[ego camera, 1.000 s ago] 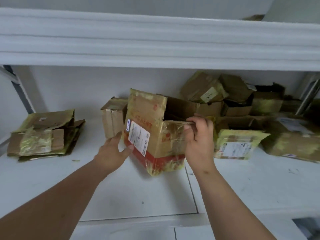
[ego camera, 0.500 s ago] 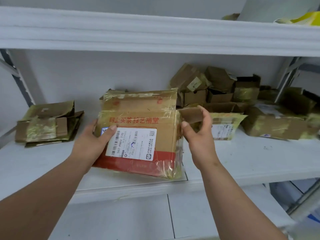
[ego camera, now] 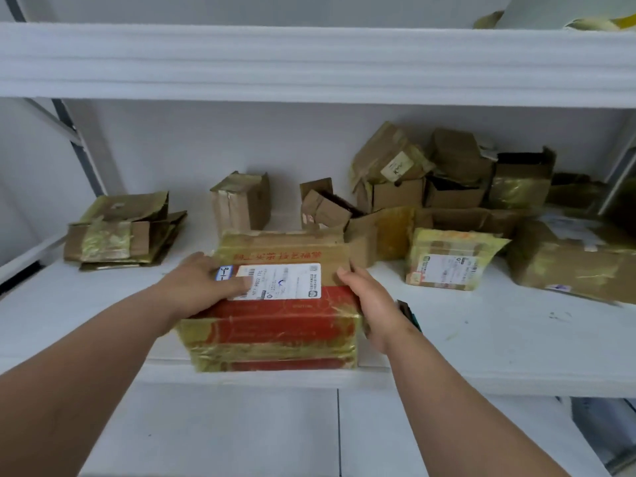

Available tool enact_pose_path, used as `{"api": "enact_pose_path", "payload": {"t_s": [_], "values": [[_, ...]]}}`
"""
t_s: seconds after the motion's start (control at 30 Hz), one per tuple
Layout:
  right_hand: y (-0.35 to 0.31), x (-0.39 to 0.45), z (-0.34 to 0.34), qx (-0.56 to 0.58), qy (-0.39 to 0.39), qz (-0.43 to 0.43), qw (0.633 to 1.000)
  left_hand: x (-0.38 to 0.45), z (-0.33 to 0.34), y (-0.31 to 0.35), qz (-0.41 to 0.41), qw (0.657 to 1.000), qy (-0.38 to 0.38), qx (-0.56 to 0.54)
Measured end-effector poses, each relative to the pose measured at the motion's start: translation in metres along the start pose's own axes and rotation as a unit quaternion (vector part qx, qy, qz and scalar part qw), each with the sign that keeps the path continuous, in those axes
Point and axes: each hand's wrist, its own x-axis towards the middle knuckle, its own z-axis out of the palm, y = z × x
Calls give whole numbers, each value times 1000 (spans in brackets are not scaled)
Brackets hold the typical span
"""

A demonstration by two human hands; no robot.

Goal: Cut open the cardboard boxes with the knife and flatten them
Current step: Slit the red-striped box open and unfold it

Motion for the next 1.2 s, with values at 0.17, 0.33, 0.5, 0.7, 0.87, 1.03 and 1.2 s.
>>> {"api": "enact_pose_path", "payload": {"t_s": [0.17, 0.33, 0.5, 0.7, 0.87, 1.03, 1.2], "values": [[-15, 6, -23, -97, -10, -28, 995, -6, 21, 28, 27, 968, -45, 244], [-10, 2, -47, -179, 153, -72, 969, 4, 54, 38, 117, 917, -71, 375], [29, -15, -97, -465, 254, 3, 848, 18, 49, 38, 134, 932, -34, 334], [44, -27, -107, -604, 167, 81, 775, 28, 35, 52, 139, 953, -81, 256], [40, -33, -104, -493, 133, 32, 859, 42, 31, 57, 163, 953, -79, 243], [28, -39, -86, -379, 143, -97, 909, 42, 42, 62, 168, 951, 10, 260], [18, -35, -67, -351, 142, -177, 908, 47, 45, 63, 170, 945, 61, 271]]}}
